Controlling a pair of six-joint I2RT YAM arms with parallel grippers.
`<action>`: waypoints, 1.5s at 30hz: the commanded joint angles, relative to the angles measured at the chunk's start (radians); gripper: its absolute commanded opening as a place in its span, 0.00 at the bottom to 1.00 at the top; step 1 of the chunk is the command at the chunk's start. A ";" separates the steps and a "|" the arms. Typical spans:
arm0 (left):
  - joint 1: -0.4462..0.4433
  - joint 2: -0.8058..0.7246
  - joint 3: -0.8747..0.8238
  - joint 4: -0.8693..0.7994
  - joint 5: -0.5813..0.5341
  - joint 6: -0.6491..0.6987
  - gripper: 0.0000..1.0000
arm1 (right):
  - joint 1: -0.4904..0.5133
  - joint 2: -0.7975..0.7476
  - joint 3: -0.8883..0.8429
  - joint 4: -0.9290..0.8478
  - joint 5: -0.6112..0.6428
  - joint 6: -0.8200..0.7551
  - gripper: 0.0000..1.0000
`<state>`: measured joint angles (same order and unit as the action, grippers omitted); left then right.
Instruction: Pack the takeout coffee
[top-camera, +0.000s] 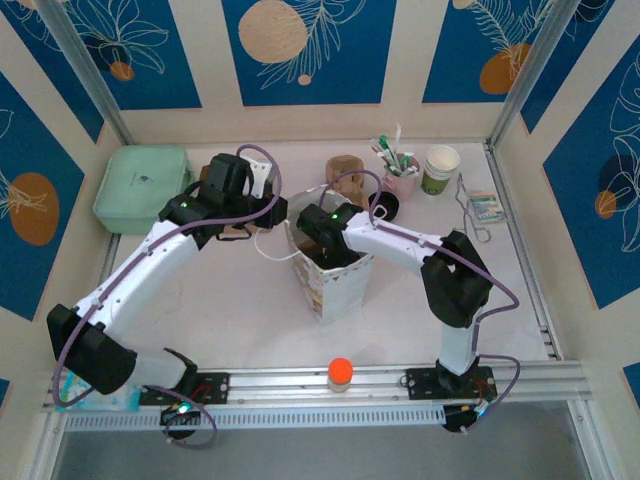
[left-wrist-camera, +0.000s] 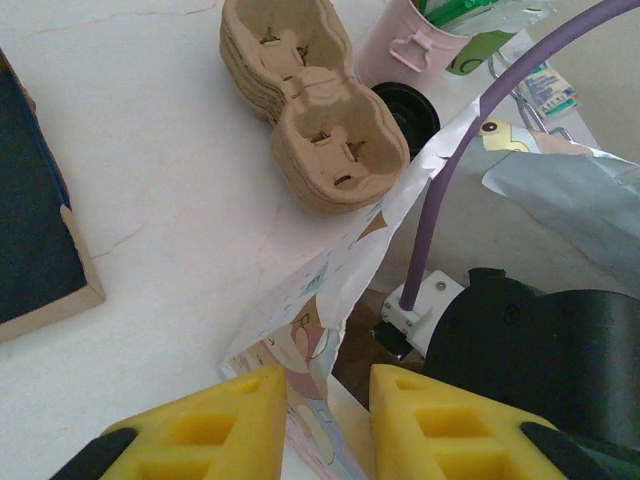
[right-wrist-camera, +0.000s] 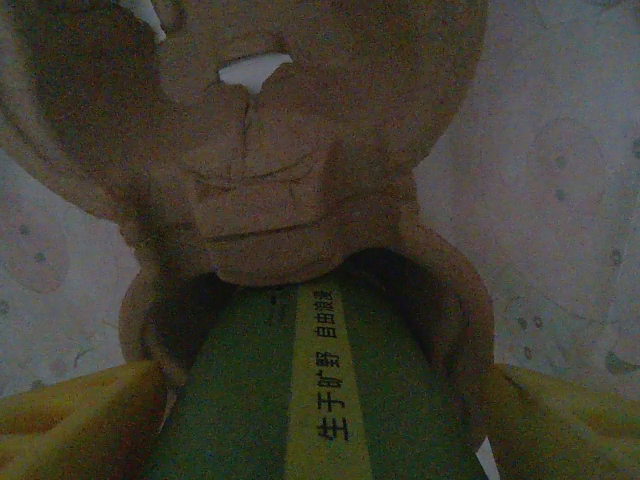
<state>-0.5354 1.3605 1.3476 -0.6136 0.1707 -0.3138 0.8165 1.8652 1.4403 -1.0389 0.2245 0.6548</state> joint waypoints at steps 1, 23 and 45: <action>-0.010 -0.006 0.018 -0.028 -0.021 0.002 0.28 | -0.010 0.046 -0.033 -0.018 -0.031 0.009 0.49; -0.012 -0.010 0.016 -0.023 -0.025 0.001 0.28 | -0.012 0.075 -0.060 0.038 -0.020 0.000 0.49; -0.017 -0.016 0.018 -0.020 -0.027 -0.003 0.28 | -0.011 0.095 -0.083 0.090 0.013 -0.009 0.51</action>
<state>-0.5404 1.3605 1.3479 -0.6132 0.1631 -0.3138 0.8158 1.8881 1.4216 -1.0096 0.2211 0.6544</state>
